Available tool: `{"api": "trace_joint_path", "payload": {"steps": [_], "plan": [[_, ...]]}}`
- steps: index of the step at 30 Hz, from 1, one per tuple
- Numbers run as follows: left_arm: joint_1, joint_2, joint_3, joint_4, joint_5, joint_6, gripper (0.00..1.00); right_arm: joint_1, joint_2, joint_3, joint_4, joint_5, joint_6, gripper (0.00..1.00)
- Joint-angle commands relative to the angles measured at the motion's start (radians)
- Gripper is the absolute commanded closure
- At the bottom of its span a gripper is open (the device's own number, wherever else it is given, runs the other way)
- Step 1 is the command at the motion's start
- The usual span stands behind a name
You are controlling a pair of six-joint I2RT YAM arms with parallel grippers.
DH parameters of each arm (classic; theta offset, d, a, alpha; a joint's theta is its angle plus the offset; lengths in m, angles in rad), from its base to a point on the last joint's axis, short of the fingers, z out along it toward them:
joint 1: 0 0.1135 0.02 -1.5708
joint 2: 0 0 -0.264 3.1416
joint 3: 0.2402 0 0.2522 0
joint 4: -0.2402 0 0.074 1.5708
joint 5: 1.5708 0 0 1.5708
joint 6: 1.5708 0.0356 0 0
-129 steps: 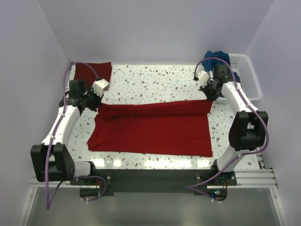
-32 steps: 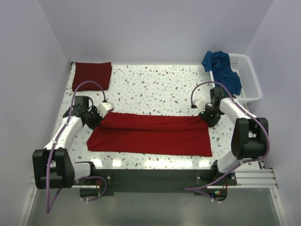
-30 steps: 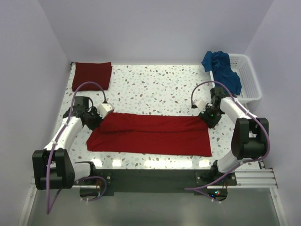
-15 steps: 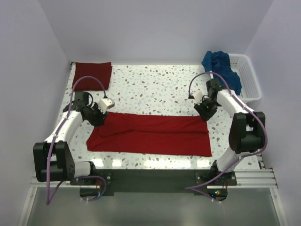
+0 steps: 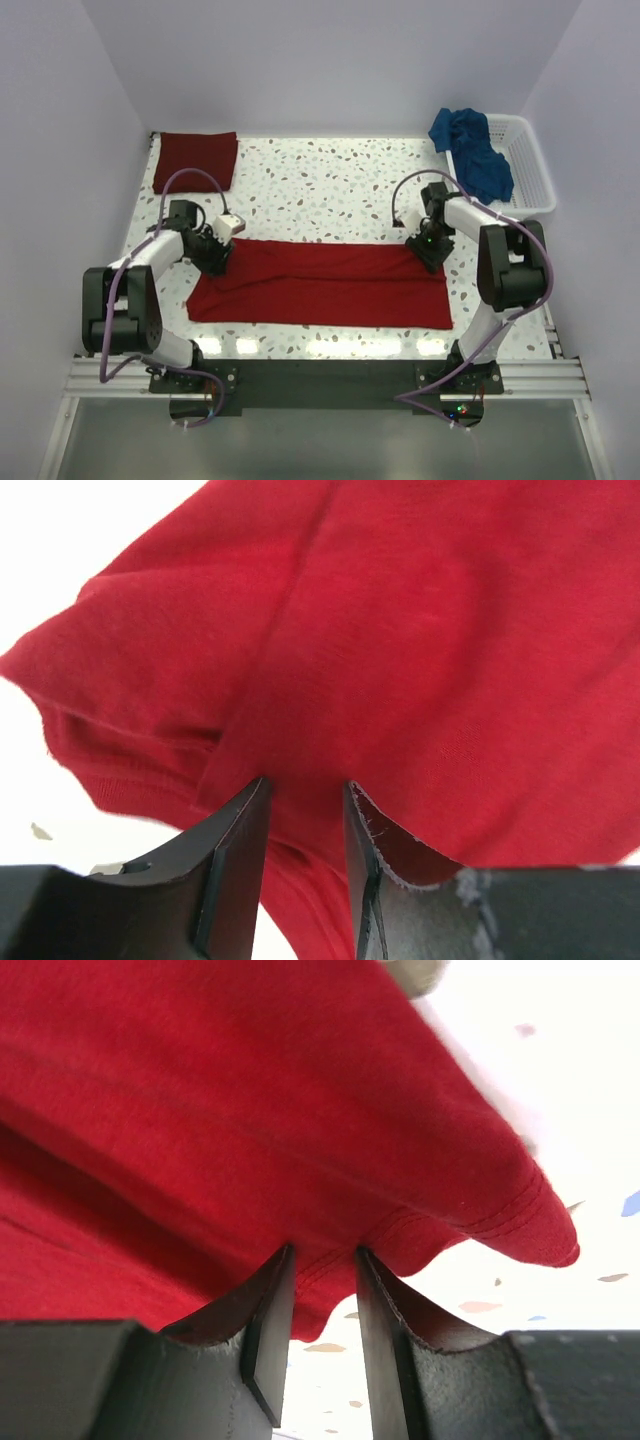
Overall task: Fold and stack the t-shirts
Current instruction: Fold the tshirt
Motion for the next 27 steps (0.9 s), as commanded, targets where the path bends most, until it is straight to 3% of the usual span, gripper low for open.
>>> {"api": "trace_joint_path", "payload": {"steps": [1,5,11,18,27], "plan": [[0.007,0.078,0.026,0.120,-0.012,-0.073,0.60,-0.005,0.111,0.070,0.146,0.058,0.042,0.64],[0.011,0.157,0.173,0.083,0.037,-0.084,0.61,-0.006,0.139,0.170,0.098,0.048,0.054,0.62],[0.010,0.094,0.276,-0.044,0.134,-0.021,0.54,-0.005,0.035,0.231,-0.017,-0.036,0.034,0.52],[-0.006,0.163,0.369,-0.098,0.198,-0.016,0.43,-0.001,0.020,0.210,-0.078,-0.078,0.017,0.57],[-0.107,0.210,0.377,-0.070,0.200,-0.039,0.41,0.003,0.030,0.081,-0.035,-0.071,0.005,0.64]]}}
